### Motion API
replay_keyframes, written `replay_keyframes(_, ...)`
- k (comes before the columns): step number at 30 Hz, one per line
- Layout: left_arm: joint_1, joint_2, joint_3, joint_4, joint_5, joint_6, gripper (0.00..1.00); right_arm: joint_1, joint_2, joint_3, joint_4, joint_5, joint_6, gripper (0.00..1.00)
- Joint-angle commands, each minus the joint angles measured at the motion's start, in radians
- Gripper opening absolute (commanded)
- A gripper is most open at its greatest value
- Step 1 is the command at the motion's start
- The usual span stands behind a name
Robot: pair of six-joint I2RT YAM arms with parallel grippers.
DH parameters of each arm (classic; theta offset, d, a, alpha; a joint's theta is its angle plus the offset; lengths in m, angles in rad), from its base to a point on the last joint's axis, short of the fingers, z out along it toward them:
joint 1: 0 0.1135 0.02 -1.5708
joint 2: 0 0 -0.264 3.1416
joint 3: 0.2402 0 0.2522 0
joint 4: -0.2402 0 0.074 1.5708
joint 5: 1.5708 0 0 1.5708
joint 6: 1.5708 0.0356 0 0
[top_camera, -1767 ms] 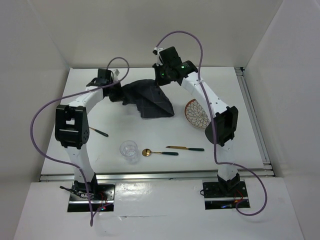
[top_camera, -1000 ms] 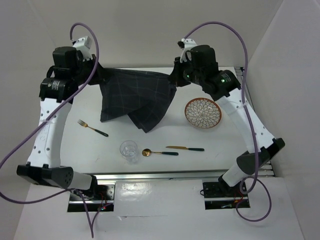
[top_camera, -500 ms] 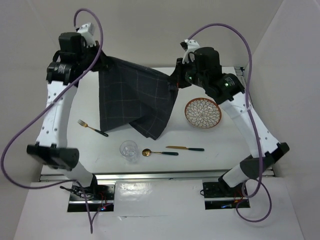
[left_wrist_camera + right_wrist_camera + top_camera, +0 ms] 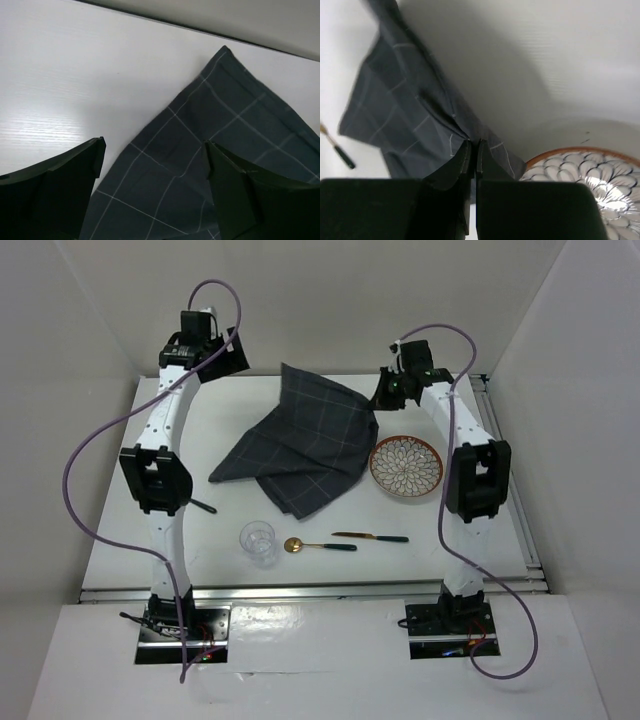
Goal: Set the dinner table for one person
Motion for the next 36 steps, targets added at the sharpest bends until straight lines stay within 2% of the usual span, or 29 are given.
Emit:
replay_keyframes(1, 0.006, -0.112, -0.016, 0.021, -0.067, 0.007, 0.96, -0.036, 0.117, 0.113, 0.009, -0.085, 0.034, 0.0)
replay_keyframes(3, 0.006, -0.153, -0.103, -0.026, -0.077, 0.007, 0.83, -0.036, 0.172, 0.143, -0.006, -0.071, 0.025, 0.0)
replay_keyframes(6, 0.015, -0.213, -0.338, -0.048, -0.091, -0.003, 0.72, -0.036, 0.173, 0.143, -0.007, -0.071, 0.025, 0.0)
replay_keyframes(8, 0.027, -0.259, -0.5, -0.048, -0.091, -0.019, 0.72, -0.045, 0.173, 0.13, 0.002, -0.08, 0.025, 0.0)
replay_keyframes(10, 0.038, -0.282, -0.586, -0.068, -0.091, -0.055, 0.74, -0.045, 0.15, 0.121, 0.003, -0.08, 0.016, 0.0)
replay_keyframes(14, 0.098, -0.339, -0.789, 0.015, -0.068, -0.118, 0.89, -0.036, 0.124, 0.097, 0.003, -0.091, 0.006, 0.0)
replay_keyframes(15, 0.131, -0.339, -0.823, 0.025, -0.008, -0.127, 0.9, -0.036, 0.124, 0.087, 0.003, -0.091, 0.006, 0.0)
replay_keyframes(20, 0.191, -0.27, -0.837, 0.05, 0.08, -0.154, 0.89, -0.027, 0.114, 0.087, 0.003, -0.091, 0.006, 0.0)
replay_keyframes(24, 0.192, -0.19, -0.813, 0.05, 0.141, -0.175, 0.88, -0.018, 0.105, 0.087, 0.003, -0.082, 0.006, 0.0)
replay_keyframes(26, 0.192, -0.154, -0.812, 0.05, 0.152, -0.184, 0.83, -0.018, 0.105, 0.087, 0.003, -0.082, 0.006, 0.0)
replay_keyframes(32, 0.192, -0.135, -0.828, 0.061, 0.176, -0.203, 0.8, -0.018, 0.105, 0.087, -0.007, -0.082, 0.006, 0.0)
replay_keyframes(34, 0.192, -0.135, -0.828, 0.061, 0.167, -0.203, 0.72, -0.018, 0.105, 0.087, -0.007, -0.082, 0.006, 0.0)
replay_keyframes(35, 0.192, -0.121, -0.828, 0.061, 0.167, -0.203, 0.64, -0.018, 0.105, 0.087, -0.007, -0.082, 0.006, 0.0)
replay_keyframes(36, 0.192, -0.121, -0.814, 0.061, 0.167, -0.203, 0.51, -0.018, 0.105, 0.087, -0.007, -0.082, 0.006, 0.0)
